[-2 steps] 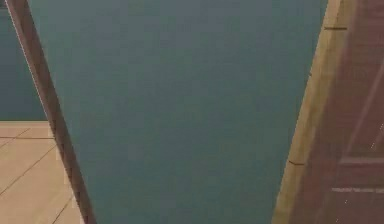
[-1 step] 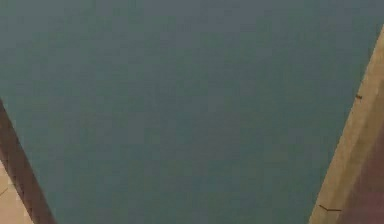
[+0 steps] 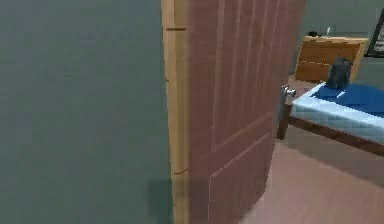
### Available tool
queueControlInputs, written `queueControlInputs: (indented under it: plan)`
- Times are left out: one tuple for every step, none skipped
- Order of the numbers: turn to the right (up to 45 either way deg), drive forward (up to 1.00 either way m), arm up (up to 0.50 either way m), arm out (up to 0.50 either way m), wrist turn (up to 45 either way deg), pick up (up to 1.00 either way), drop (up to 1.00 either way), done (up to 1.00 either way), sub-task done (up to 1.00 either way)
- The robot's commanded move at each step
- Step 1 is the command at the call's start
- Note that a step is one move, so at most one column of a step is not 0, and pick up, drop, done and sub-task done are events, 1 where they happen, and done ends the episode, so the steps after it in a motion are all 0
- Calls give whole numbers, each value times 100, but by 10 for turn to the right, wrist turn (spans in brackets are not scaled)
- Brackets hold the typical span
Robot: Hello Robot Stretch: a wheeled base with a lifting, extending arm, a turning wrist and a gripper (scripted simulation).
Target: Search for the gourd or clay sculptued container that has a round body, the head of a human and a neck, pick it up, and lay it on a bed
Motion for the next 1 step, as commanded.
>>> queueControlInputs:
  plan:
    - [450, 0, 0, 0, 0, 0, 0, 0, 0]
